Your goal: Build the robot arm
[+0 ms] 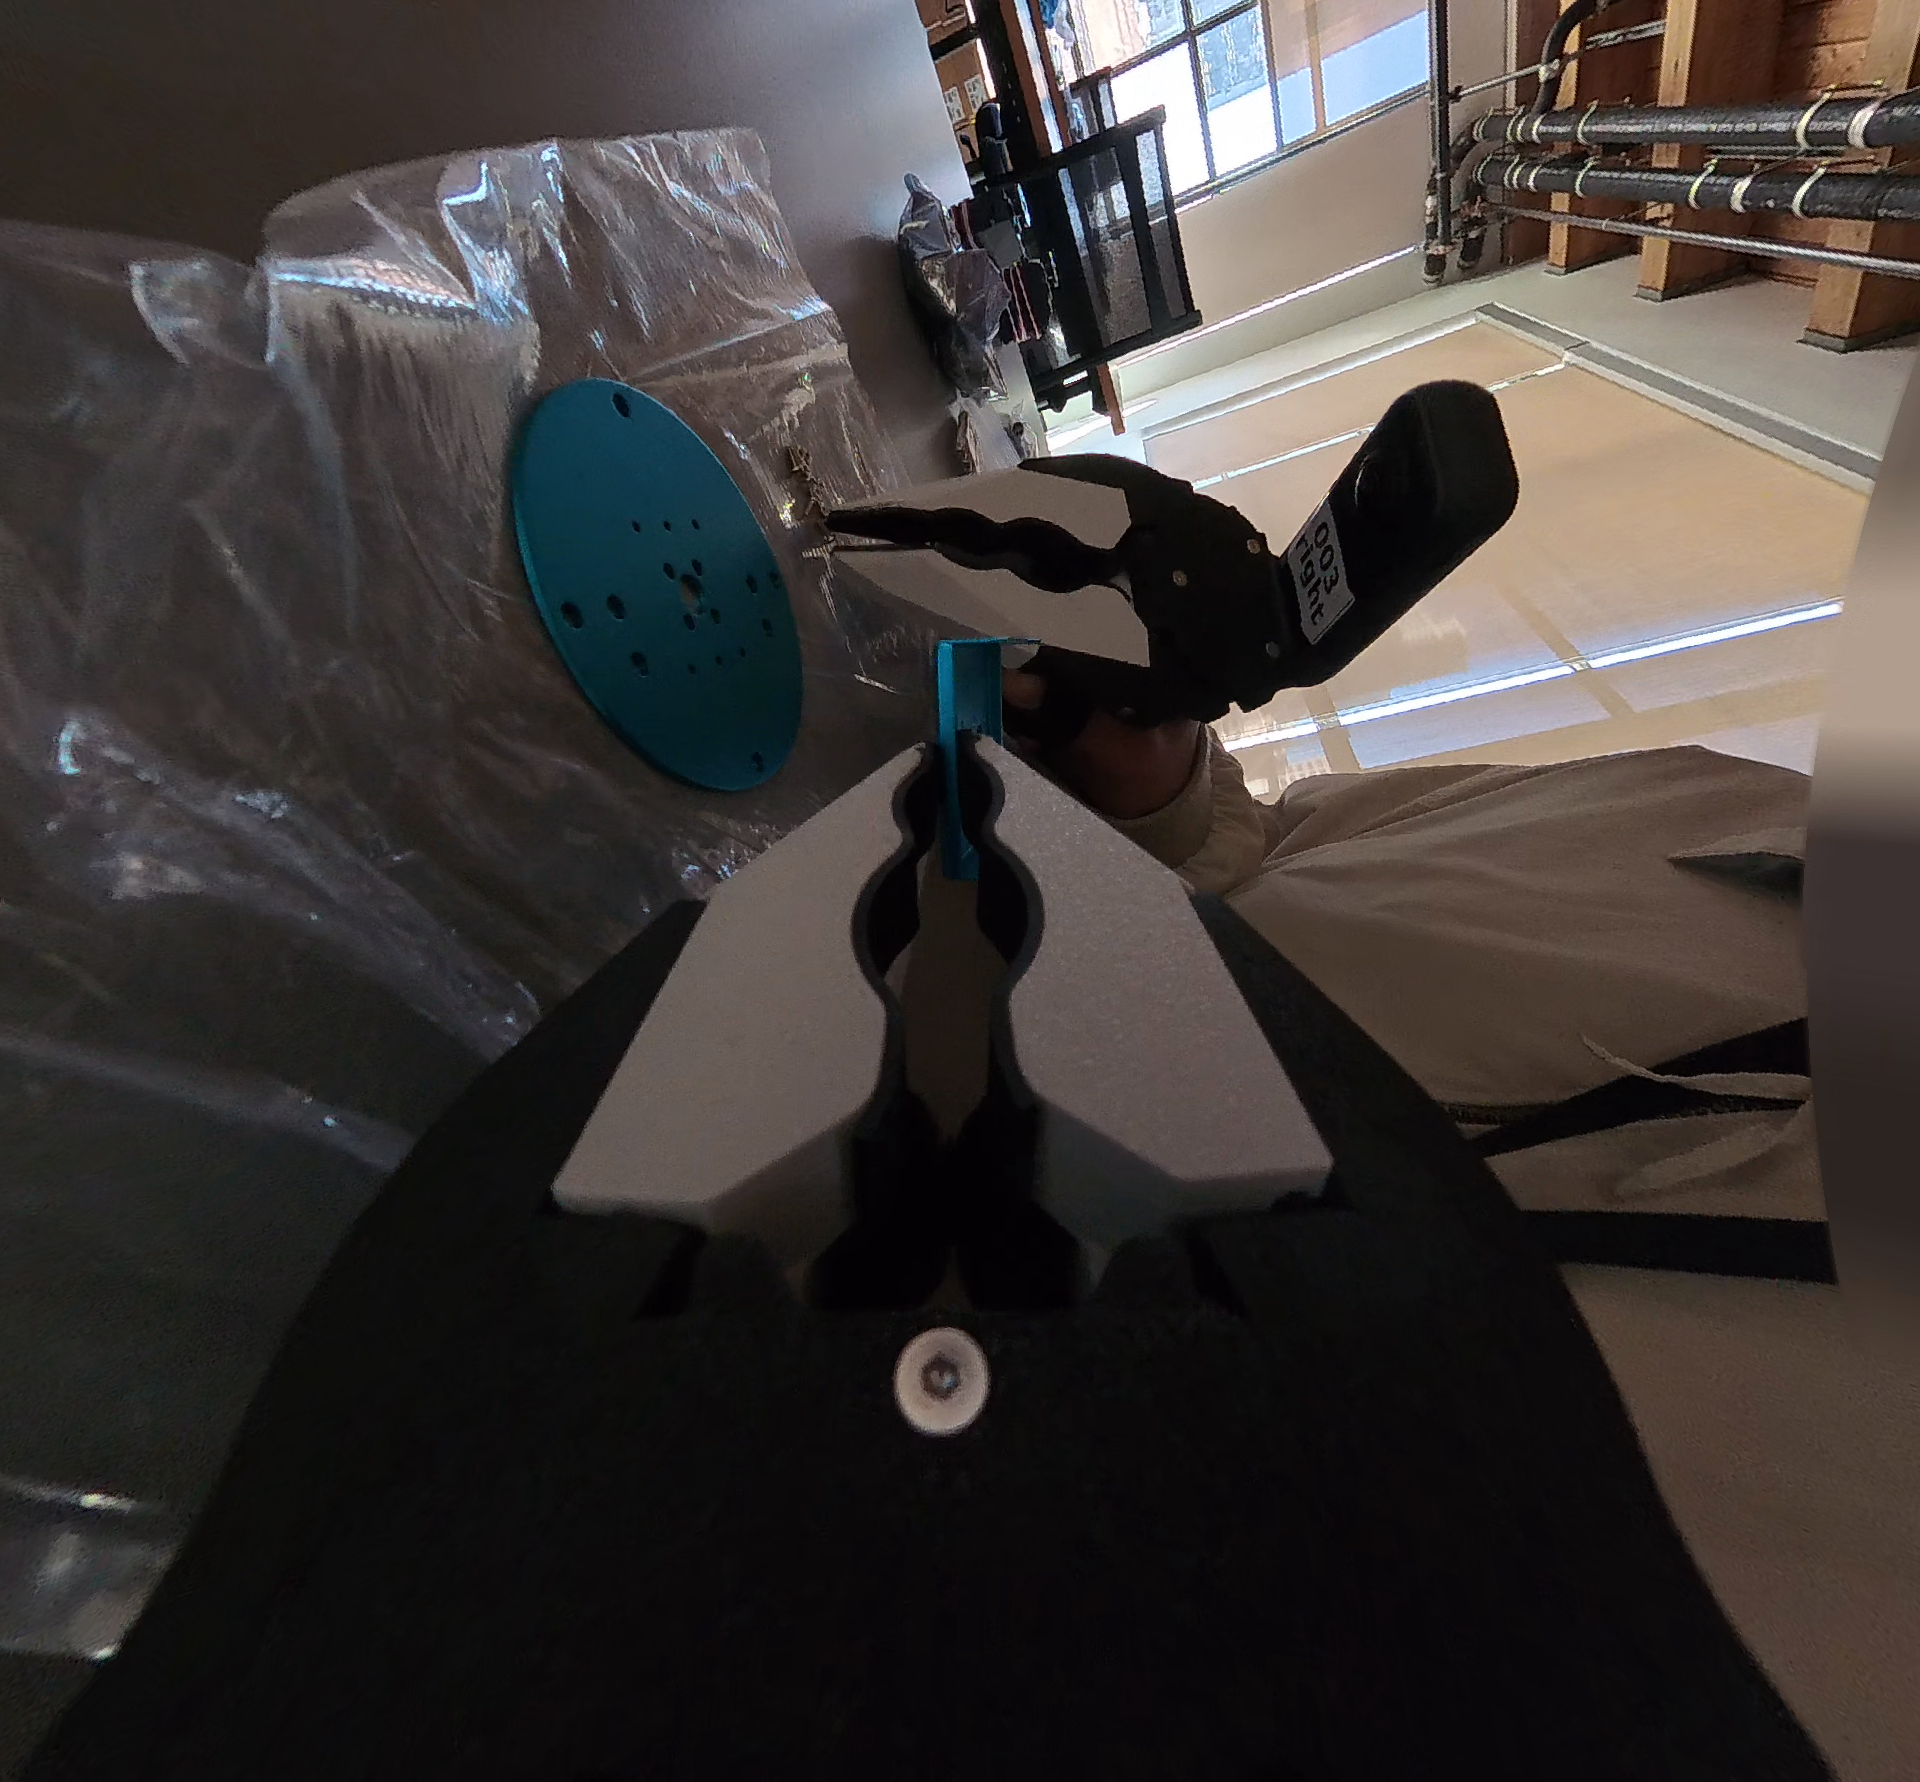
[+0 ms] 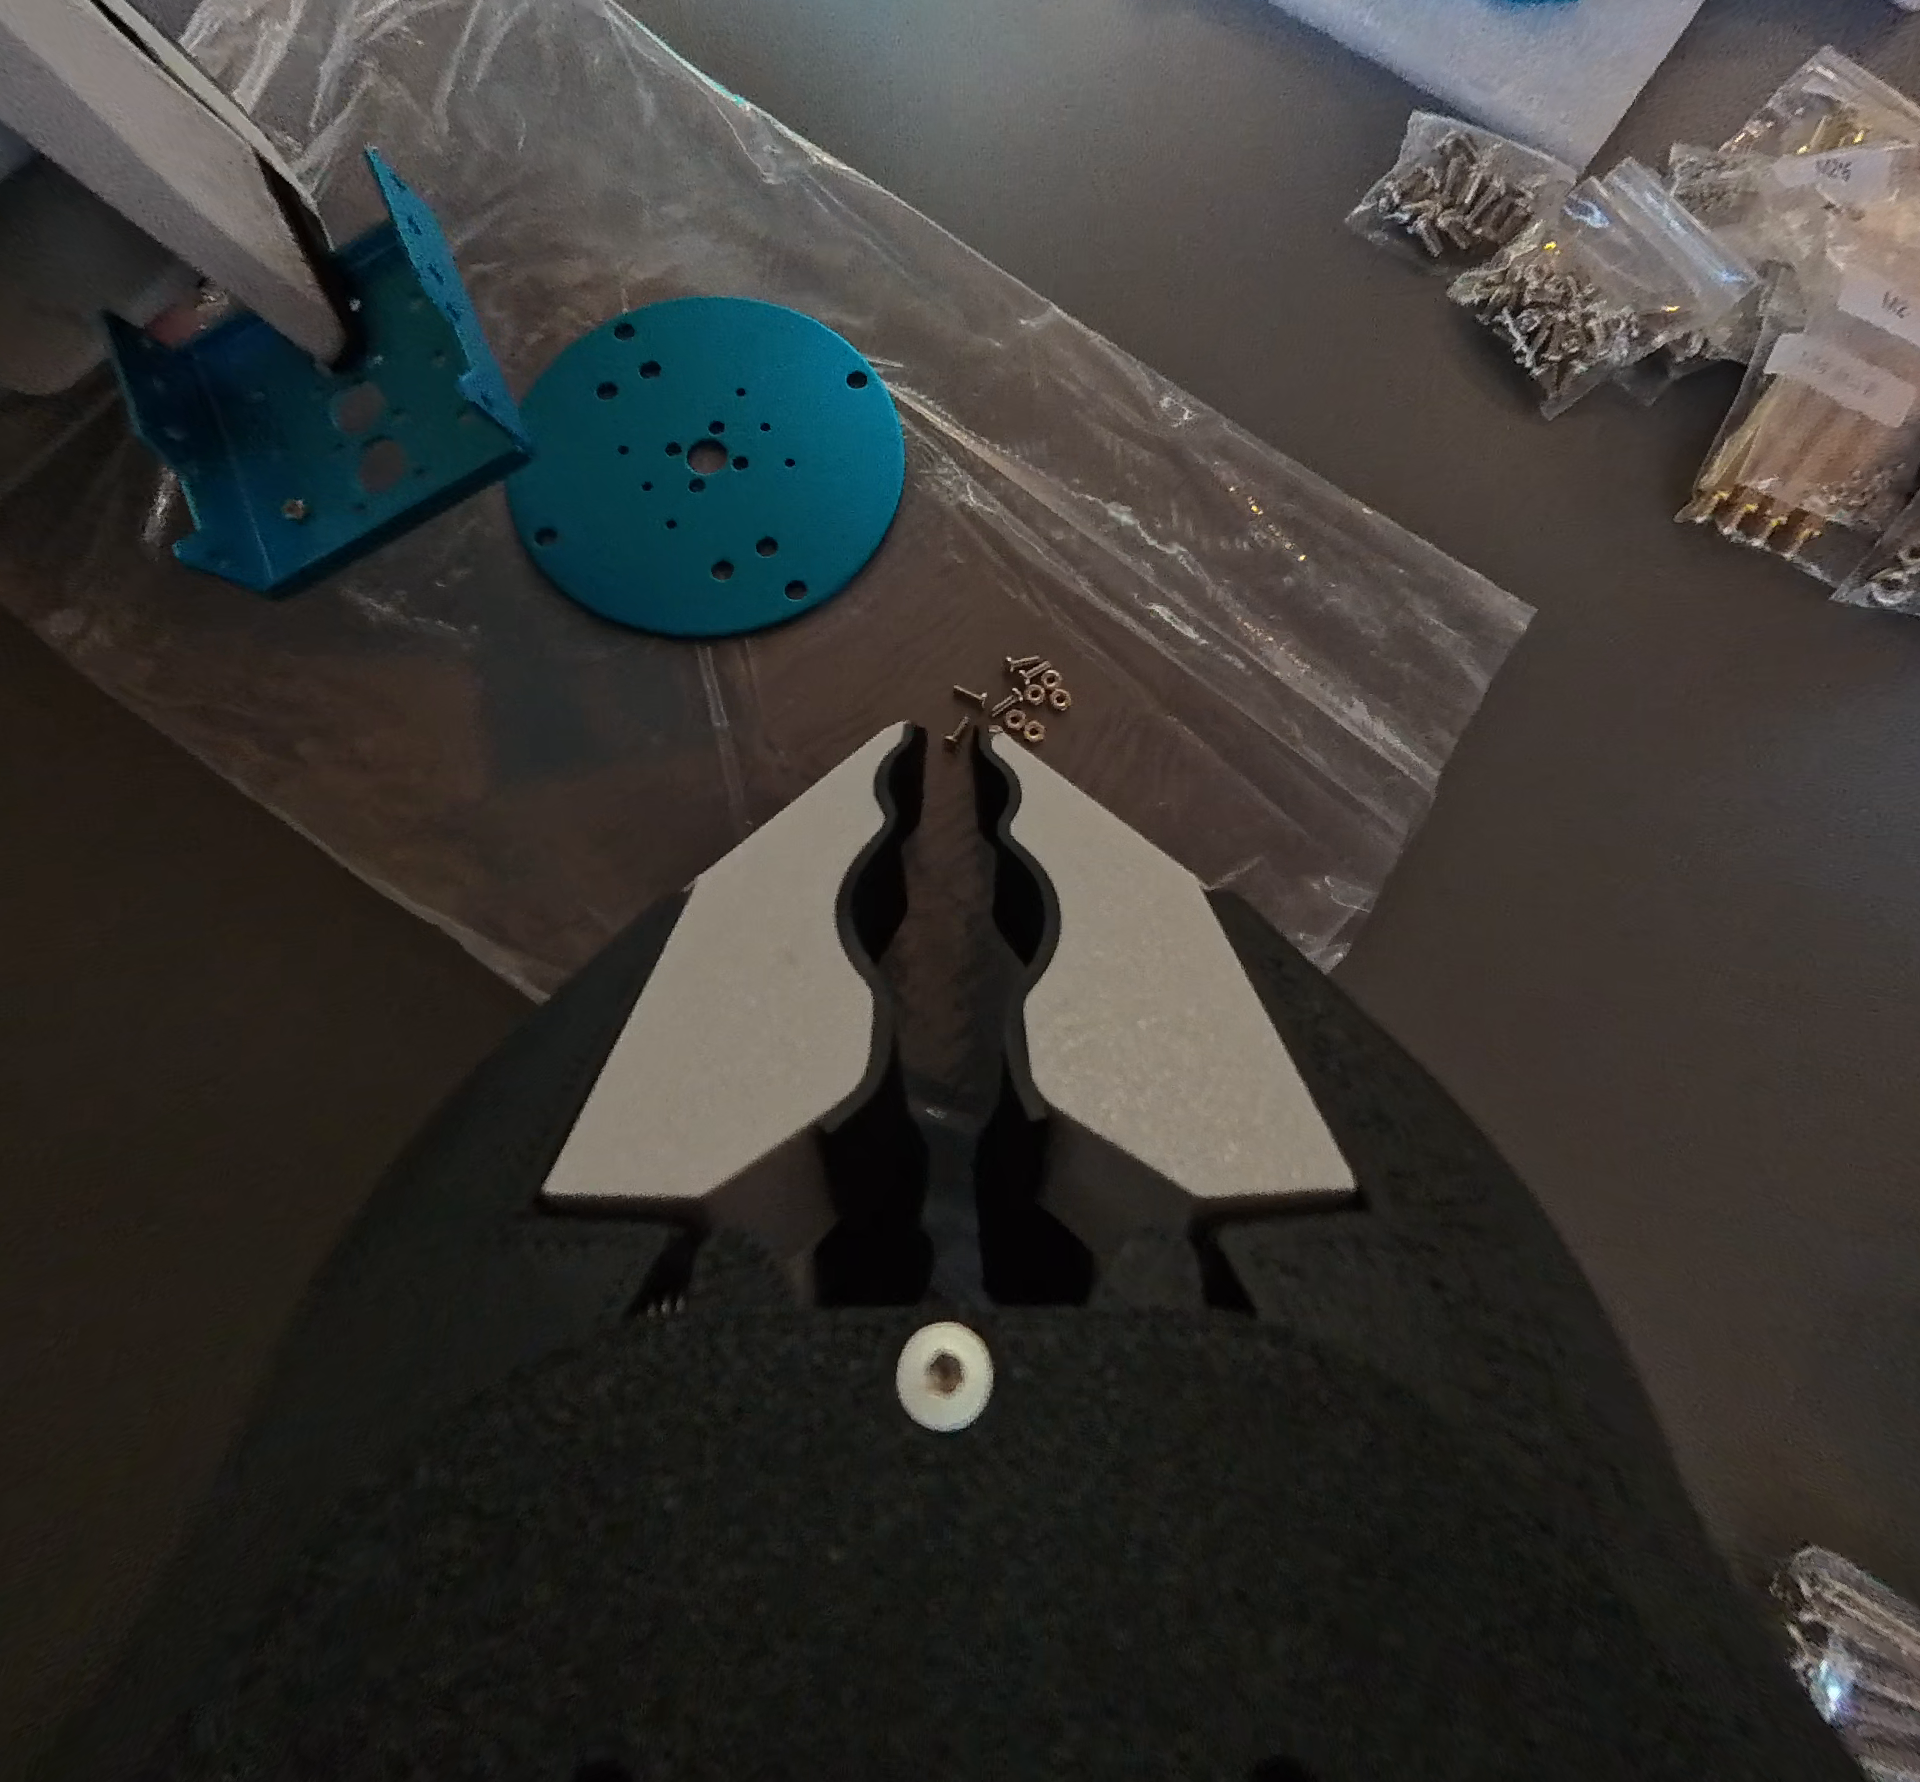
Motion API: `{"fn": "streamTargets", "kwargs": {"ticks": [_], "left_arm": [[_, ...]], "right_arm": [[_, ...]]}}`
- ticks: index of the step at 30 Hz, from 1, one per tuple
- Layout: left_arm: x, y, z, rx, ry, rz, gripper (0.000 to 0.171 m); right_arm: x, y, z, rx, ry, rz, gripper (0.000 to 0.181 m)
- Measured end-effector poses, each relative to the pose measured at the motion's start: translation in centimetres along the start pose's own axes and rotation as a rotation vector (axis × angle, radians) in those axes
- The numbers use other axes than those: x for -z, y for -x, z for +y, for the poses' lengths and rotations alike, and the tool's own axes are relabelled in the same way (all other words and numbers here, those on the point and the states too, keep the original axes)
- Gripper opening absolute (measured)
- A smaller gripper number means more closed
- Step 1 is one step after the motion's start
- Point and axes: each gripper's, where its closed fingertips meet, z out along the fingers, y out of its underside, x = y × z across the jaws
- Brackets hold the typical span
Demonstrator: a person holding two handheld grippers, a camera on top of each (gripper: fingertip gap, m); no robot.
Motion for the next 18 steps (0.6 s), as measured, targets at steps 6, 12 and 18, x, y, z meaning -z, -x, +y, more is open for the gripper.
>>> {"fn": "streamTargets", "kwargs": {"ticks": [6,12,18], "left_arm": [[0.00,0.06,-0.01,0.000,-0.002,-0.005,0.002],[0.14,0.27,-0.31,0.007,-0.019,-0.015,0.001],[0.16,0.31,-0.37,0.004,-0.020,-0.018,0.002]], "right_arm": [[-0.06,-0.29,-0.03,-0.025,-0.009,0.002,0.001],[-0.04,-0.35,-0.05,-0.008,-0.010,-0.005,0.000],[0.35,0.12,-0.43,0.108,-0.022,-0.021,0.002]]}}
